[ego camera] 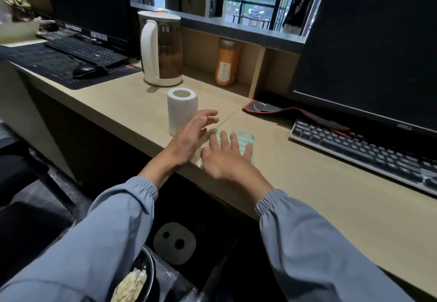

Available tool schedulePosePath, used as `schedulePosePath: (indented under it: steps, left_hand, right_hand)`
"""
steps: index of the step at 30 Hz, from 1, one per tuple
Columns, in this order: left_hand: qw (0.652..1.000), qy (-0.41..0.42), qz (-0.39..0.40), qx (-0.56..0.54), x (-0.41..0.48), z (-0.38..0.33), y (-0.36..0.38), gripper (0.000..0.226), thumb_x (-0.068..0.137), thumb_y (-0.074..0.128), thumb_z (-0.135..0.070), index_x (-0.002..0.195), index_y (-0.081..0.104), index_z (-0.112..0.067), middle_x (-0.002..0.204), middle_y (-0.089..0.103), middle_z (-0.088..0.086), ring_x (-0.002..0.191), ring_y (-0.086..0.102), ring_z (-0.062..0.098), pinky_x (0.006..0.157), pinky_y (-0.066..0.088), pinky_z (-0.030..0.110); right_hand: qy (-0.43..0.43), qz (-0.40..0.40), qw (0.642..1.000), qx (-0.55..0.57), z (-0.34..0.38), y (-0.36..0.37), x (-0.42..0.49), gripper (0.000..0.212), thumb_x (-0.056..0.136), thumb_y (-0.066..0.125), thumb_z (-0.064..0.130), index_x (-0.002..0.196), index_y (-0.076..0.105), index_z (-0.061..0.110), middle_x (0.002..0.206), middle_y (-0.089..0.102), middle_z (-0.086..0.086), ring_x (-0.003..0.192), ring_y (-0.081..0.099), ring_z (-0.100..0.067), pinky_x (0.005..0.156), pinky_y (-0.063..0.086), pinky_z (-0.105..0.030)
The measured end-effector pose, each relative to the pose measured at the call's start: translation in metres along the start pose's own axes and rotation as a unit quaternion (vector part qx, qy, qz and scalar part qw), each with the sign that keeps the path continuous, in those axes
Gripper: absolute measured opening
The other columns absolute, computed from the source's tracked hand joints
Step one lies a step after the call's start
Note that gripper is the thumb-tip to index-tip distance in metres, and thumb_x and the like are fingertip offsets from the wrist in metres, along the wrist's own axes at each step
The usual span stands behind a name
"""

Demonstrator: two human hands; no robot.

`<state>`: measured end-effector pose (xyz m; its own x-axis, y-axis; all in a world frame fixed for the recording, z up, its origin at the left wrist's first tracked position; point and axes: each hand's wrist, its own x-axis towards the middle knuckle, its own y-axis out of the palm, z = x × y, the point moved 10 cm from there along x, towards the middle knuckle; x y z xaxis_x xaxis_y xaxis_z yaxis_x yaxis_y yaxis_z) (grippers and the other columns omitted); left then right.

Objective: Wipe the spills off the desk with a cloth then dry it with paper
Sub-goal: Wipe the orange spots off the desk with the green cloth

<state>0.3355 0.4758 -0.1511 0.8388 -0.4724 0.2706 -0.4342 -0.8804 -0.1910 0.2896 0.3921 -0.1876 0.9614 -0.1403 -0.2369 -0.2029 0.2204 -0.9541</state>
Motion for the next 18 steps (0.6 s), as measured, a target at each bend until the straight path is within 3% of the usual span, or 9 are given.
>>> schedulePosePath:
  steps: [6, 12, 16, 18]
  left_hand:
    - [0.998, -0.023, -0.014, -0.048, -0.005, 0.003, -0.005, 0.049, 0.111, 0.022, -0.033, 0.140, 0.060, -0.024, 0.139, 0.067, 0.006, 0.139, 0.054, 0.010, 0.123, 0.036, 0.036]
    - [1.000, -0.021, 0.015, -0.005, -0.006, -0.006, 0.006, 0.061, 0.096, 0.031, -0.054, 0.140, 0.061, -0.022, 0.138, 0.066, 0.006, 0.137, 0.055, 0.009, 0.114, 0.038, 0.025]
    - [0.999, -0.022, 0.028, 0.034, -0.007, -0.004, 0.015, 0.055, 0.098, 0.029, -0.051, 0.134, 0.062, -0.027, 0.137, 0.065, 0.003, 0.132, 0.057, 0.007, 0.110, 0.041, 0.020]
    - [0.997, -0.015, 0.035, 0.063, -0.007, -0.007, 0.028, 0.054, 0.099, 0.031, -0.054, 0.134, 0.064, -0.028, 0.137, 0.064, -0.002, 0.129, 0.058, 0.003, 0.112, 0.044, 0.024]
  right_hand:
    - [0.036, -0.017, 0.999, 0.009, 0.030, 0.005, -0.016, 0.066, 0.106, 0.016, 0.038, 0.161, -0.013, 0.015, 0.166, -0.027, -0.007, 0.150, -0.031, -0.035, 0.114, -0.017, -0.067]
    - [0.005, -0.070, 0.998, -0.005, 0.021, 0.007, -0.034, 0.062, 0.106, 0.012, 0.040, 0.162, -0.005, 0.019, 0.169, -0.019, -0.006, 0.152, -0.025, -0.032, 0.115, -0.016, -0.067]
    - [0.001, -0.090, 0.996, 0.004, -0.012, 0.008, -0.054, 0.063, 0.106, 0.007, 0.048, 0.163, -0.002, 0.024, 0.170, -0.013, -0.004, 0.155, -0.019, -0.027, 0.118, -0.013, -0.063]
    - [0.010, -0.096, 0.995, -0.003, -0.033, 0.006, -0.064, 0.063, 0.105, 0.006, 0.048, 0.163, -0.002, 0.025, 0.170, -0.012, -0.004, 0.155, -0.018, -0.027, 0.119, -0.012, -0.063]
